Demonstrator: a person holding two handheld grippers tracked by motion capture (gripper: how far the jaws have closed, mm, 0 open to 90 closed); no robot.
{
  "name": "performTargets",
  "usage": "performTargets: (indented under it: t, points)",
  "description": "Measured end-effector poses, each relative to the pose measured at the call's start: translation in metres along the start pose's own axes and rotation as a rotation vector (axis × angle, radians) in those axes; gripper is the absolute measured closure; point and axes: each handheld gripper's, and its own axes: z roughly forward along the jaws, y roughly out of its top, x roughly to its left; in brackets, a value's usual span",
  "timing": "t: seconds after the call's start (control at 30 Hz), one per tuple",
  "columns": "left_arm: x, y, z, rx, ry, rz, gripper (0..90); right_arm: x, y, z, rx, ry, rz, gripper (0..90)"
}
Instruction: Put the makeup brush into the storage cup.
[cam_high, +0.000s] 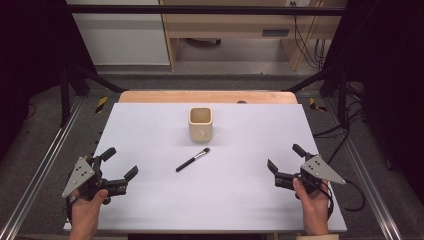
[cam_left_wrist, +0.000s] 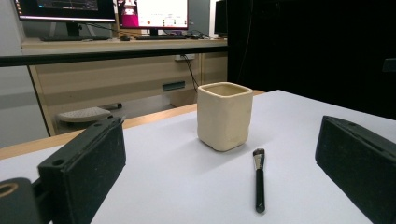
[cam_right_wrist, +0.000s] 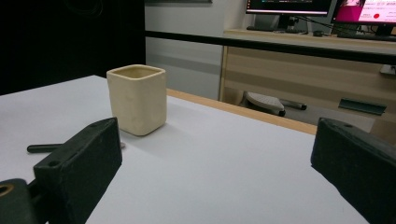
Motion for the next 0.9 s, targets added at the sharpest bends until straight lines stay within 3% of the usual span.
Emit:
performTargets:
  t: [0.33,0.6,0.77,0.9]
  points:
    - [-0.001,0.003,0.000,0.018,0.014,0.007,1.2,0.001,-0.001,-0.002,0.004,0.005,0.006,2.3]
    - [-0.011,-0.002,0.005,0.096,0.013,0.002,1.2,0.002,-0.002,-0.003,0.009,0.002,0.007,2.2]
    - [-0.022,0.001,0.020,0.136,-0.040,-0.032,1.4,0.004,-0.003,-0.003,0.020,0.007,0.003,2.1]
    - [-0.031,0.007,0.036,0.194,-0.074,0.006,2.0,0.005,-0.003,-0.003,0.024,0.001,-0.003,2.0]
